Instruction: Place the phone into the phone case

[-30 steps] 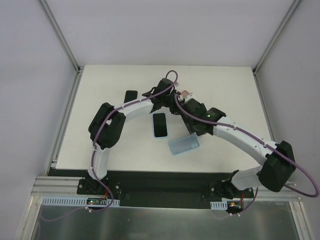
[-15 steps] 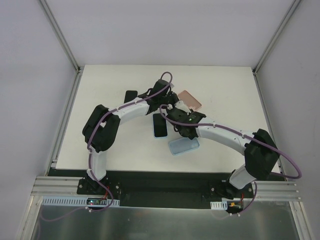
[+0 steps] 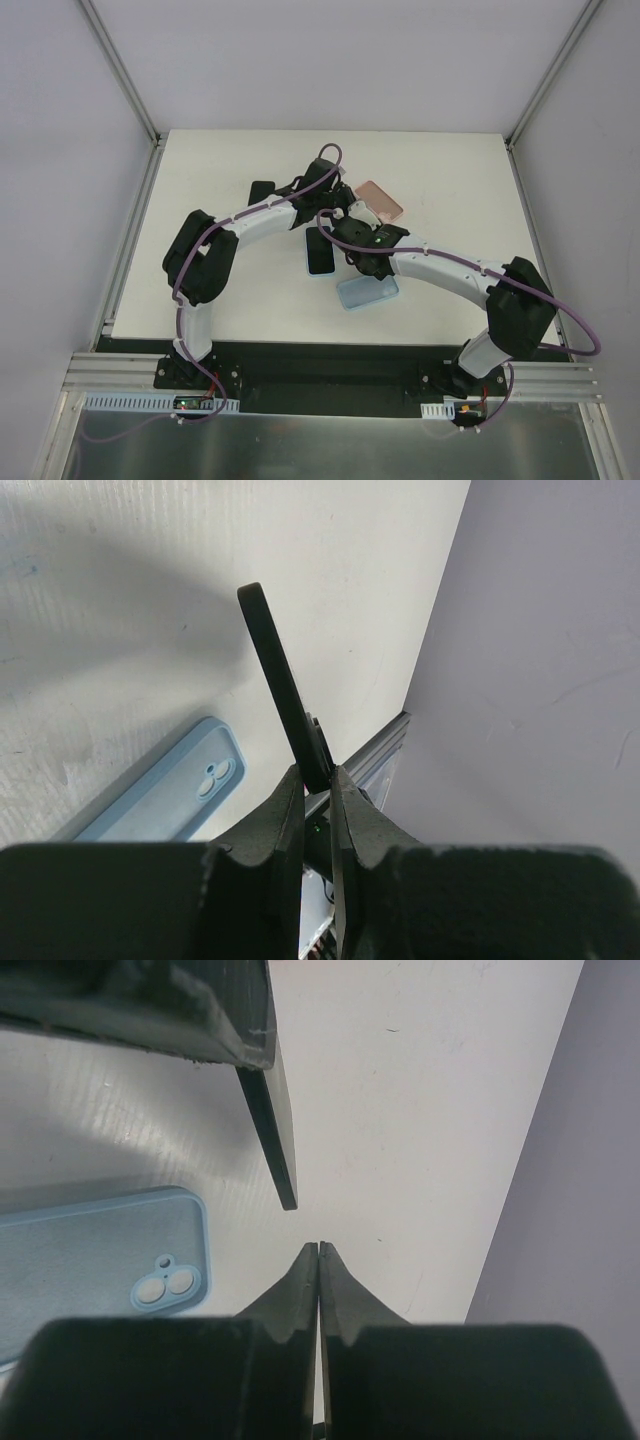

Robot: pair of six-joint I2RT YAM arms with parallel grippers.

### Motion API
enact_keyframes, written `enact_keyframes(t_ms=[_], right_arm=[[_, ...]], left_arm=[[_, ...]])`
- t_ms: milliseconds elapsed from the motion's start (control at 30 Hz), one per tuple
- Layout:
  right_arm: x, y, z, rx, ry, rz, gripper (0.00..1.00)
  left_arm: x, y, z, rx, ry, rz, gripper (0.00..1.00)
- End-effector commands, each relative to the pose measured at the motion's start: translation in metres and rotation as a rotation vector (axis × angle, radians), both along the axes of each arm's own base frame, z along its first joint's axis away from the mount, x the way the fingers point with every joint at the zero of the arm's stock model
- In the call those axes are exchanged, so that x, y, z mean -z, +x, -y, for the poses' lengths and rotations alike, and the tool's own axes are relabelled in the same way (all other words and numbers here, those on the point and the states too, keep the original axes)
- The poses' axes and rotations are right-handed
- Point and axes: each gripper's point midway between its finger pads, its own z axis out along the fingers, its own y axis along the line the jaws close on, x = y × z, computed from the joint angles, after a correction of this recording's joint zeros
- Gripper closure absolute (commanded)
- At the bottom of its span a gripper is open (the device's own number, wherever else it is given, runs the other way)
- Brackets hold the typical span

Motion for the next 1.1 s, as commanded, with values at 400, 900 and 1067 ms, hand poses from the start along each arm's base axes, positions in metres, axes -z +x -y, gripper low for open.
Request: enact_keyframes(t_ms=[400, 900, 1067], right_arm=[[0.004, -0.002, 0.002, 0.005, 0.006, -0.013, 0.69], [0.016, -0.011, 0.001, -0.028, 0.181, 0.037, 0.64], [0.001, -0.009, 0.009, -0.020, 0.282, 0.126, 0.61]], left_arm=[[-0.060, -0.021, 0.004, 0.071, -0.119, 0.084, 1.00], [-0.064, -0.029, 0.002, 0.113, -0.134, 0.086, 1.00], [-0.062, -0.033, -0.010, 0.121, -0.131, 0.075, 1.00]])
